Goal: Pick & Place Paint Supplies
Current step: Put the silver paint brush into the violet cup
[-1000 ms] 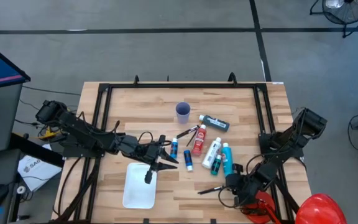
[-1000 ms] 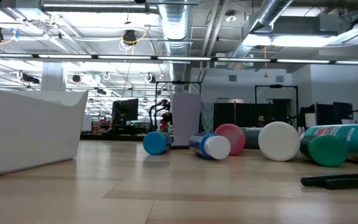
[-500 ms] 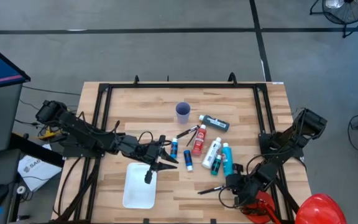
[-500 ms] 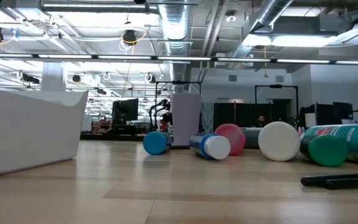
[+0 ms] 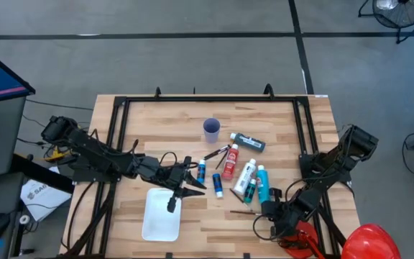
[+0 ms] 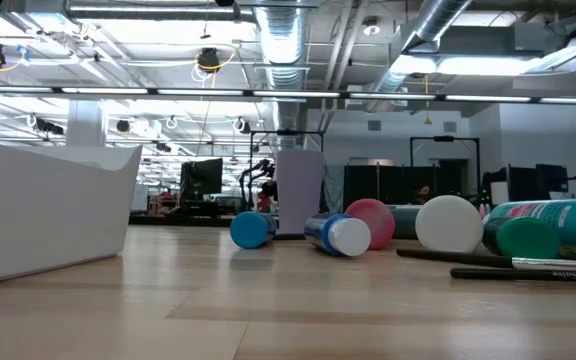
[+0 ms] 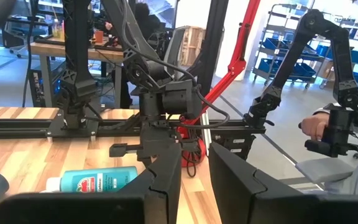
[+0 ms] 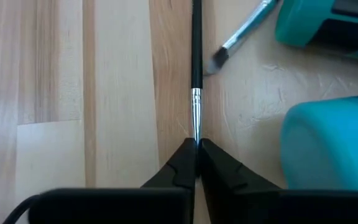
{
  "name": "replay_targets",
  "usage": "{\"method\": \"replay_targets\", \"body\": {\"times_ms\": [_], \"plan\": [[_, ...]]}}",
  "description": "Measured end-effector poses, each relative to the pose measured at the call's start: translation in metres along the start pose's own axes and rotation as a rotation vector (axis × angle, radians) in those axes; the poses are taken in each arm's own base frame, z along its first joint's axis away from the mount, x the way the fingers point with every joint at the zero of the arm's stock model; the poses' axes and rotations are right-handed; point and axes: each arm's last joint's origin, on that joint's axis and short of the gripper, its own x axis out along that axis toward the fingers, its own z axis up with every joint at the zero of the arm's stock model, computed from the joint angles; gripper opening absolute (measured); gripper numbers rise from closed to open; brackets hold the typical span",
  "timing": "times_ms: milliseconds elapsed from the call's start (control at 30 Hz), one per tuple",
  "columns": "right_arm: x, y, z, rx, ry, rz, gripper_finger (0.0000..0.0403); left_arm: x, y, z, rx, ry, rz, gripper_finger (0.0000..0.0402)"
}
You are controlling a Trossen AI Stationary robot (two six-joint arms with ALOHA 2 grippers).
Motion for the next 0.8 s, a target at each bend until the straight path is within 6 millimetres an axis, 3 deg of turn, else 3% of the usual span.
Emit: {"method": "replay_targets", "body": {"times_ms": [167, 300, 400, 533, 800], "plan": [[-0.001, 0.001, 0.003, 0.024, 0.006, 0.001, 0.0004, 0.001, 0.0, -0.002, -0.028, 0.012, -0.001, 0.0076], [-0.004, 0.003, 0.012, 0.03, 0.024, 0.001, 0.0002, 0.011, 0.005, -0.016, -0.049, 0.068, -0.012, 0.0076], [-0.009, 0.006, 0.022, 0.025, 0.044, -0.025, 0.0001, 0.024, 0.01, -0.033, -0.033, 0.134, -0.022, 0.0076], [-0.011, 0.002, 0.031, 0.035, 0.06, -0.088, 0.0001, 0.044, 0.015, -0.057, 0.133, 0.214, -0.019, 0.0076], [-0.013, 0.001, 0.046, 0.088, 0.034, -0.076, 0.0, 0.088, 0.007, -0.061, 0.191, 0.26, -0.064, 0.0076]]}}
